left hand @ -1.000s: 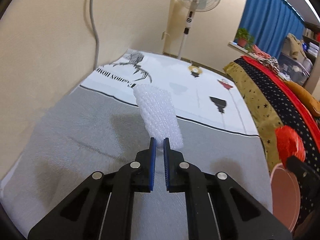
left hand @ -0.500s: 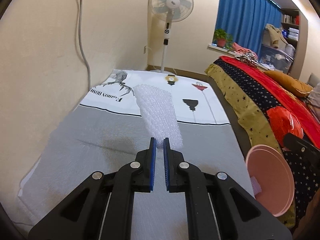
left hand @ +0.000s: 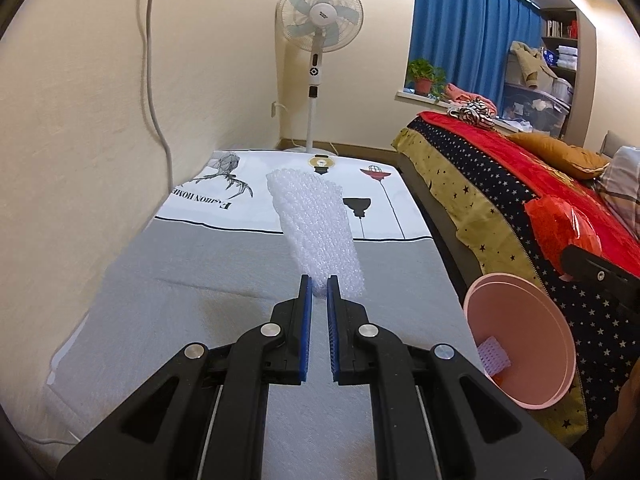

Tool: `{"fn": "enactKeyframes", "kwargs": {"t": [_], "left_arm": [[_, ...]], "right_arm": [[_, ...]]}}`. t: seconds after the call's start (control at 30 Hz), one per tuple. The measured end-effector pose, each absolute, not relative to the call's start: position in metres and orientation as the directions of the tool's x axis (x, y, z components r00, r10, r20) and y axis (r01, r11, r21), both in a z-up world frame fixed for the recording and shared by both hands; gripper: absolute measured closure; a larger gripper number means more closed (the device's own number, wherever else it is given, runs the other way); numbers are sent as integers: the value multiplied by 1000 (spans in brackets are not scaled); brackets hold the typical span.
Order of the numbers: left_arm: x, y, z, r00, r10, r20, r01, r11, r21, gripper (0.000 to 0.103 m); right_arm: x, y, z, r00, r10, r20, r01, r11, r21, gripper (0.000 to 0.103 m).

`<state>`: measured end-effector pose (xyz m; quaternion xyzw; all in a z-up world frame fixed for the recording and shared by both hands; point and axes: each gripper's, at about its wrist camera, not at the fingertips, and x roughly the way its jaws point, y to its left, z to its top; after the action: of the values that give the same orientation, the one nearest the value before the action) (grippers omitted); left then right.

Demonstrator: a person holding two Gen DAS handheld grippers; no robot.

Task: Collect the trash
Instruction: 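Carry the white net and red bag over the pink bin and open both grippers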

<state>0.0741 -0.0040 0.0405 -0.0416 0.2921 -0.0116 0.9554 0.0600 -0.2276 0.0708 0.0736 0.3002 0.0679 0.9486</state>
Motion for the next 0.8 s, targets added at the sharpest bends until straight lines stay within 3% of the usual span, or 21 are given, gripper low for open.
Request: {"fn": "enactKeyframes", "kwargs": {"t": [0.8], "left_arm": [[81, -51, 27, 821, -173, -544, 138, 985, -104, 96]], "right_arm": [[56, -274, 67, 825, 25, -565, 85, 982, 167, 48]]}}
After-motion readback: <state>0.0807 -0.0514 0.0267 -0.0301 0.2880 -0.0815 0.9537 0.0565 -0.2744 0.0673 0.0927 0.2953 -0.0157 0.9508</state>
